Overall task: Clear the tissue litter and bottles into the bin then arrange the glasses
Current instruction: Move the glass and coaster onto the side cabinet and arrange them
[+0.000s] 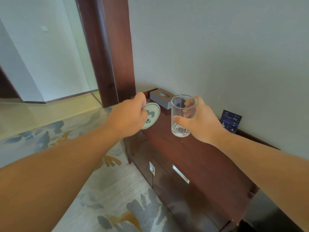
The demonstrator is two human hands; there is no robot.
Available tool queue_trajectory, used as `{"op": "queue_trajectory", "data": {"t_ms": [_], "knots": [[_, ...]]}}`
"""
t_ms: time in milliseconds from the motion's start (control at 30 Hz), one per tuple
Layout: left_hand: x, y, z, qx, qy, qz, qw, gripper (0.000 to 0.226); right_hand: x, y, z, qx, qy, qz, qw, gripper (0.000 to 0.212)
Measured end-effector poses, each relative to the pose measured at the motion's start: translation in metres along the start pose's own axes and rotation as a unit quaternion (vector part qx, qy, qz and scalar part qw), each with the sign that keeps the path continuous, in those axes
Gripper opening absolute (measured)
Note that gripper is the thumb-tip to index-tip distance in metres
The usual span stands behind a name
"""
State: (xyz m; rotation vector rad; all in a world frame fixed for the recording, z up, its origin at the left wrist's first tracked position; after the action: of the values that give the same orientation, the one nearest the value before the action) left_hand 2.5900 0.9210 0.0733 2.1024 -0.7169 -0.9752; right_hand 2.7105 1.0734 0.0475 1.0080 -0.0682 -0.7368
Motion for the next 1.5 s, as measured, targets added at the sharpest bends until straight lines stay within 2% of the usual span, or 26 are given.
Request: {"op": "queue_trajectory", "data": {"t_ms": [300,433,700,833,1033,1200,1367,1500], "knots": [[-0.115,-0.011,0.047,0.047,-0.096,0.032,0.994,0.008,-0.079,-0.013,-0.004,0.02,-0.095,-0.069,0.993,0.051],[-0.155,-0.033,0.056,0.065,-0.126,0.046,0.989,0.009,-0.104,-0.02,-0.02,0.036,-0.125,-0.068,0.989,0.051],[-0.234,-0.12,0.063,0.088,-0.152,0.088,0.98,0.009,-0.16,-0.025,-0.091,0.057,-0.184,-0.08,0.978,0.052],[-0.287,-0.168,0.051,0.09,-0.171,0.114,0.974,0.008,-0.2,-0.017,-0.143,0.052,-0.214,-0.104,0.97,0.053],[-0.344,-0.229,0.039,0.09,-0.183,0.139,0.969,0.007,-0.241,-0.014,-0.21,0.055,-0.26,-0.1,0.959,0.052],[-0.366,-0.295,0.039,0.121,-0.187,0.203,0.954,0.006,-0.25,-0.018,-0.255,0.052,-0.302,-0.096,0.947,0.052],[-0.375,-0.372,0.048,0.145,-0.157,0.285,0.934,0.004,-0.244,-0.029,-0.289,0.051,-0.342,-0.101,0.933,0.053],[-0.376,-0.438,0.053,0.187,-0.125,0.361,0.905,0.006,-0.23,-0.038,-0.311,0.069,-0.404,-0.114,0.905,0.054]]}}
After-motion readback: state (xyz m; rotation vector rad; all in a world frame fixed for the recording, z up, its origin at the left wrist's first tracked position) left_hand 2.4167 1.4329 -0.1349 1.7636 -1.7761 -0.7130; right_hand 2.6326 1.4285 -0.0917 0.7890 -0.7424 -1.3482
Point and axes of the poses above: each hand's wrist, its own x-axis away from the middle knuckle, its own y-axis out of the back of the hand, z = x × y, the point moved 10 cm from there along -x, towards the middle knuckle, and after that the axes turned 15 degrees about x, right-handed, at the moved point
